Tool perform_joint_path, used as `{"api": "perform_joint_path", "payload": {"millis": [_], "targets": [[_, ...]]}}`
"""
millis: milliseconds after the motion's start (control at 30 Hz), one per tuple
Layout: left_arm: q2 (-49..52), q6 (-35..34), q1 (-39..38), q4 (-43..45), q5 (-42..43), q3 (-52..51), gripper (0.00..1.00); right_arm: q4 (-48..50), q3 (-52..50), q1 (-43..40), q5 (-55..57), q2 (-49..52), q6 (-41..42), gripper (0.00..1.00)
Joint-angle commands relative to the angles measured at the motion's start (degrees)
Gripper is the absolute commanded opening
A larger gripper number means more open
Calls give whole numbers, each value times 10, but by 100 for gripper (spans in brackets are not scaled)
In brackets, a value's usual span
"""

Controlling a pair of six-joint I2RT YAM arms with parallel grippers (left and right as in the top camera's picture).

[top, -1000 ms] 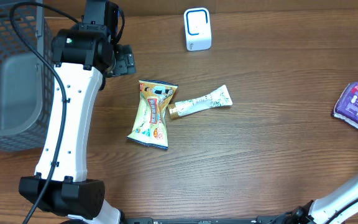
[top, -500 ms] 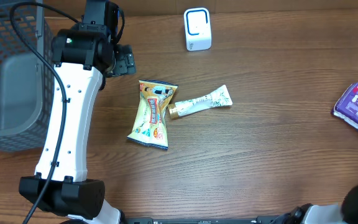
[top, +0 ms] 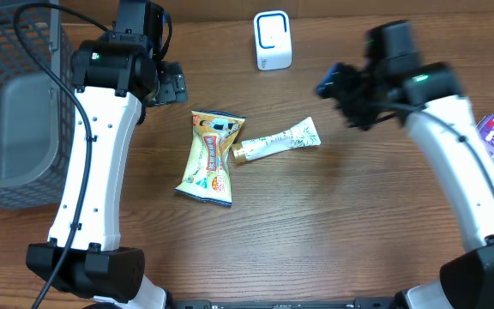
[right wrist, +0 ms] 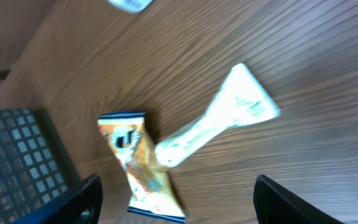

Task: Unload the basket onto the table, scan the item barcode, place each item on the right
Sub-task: 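Reach the right gripper to the white Pantene tube and grasp it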

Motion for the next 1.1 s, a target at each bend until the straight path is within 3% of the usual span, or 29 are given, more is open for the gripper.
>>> {"api": "perform_joint_path", "payload": {"millis": [0,33,67,133,233,800,933,1067], "targets": [[0,11,2,0,2,0,100,27,-20,35,74,23,130,85],[0,11,2,0,2,0,100,42,-24,51,68,48,145,93],[0,11,2,0,2,0,100,49,-24,60,68,63,147,93],[0,11,2,0,2,0,100,72,-24,75,68,96,147,88],[0,11,2,0,2,0,100,103,-24,88,57,136,163,73],[0,11,2,0,2,0,100,125,-24,110,23,240,212,70],[0,11,2,0,2,0,100,130,-24,122,47,243,224,54],[0,11,2,0,2,0,100,130,-24,129,64,243,232,22]]}}
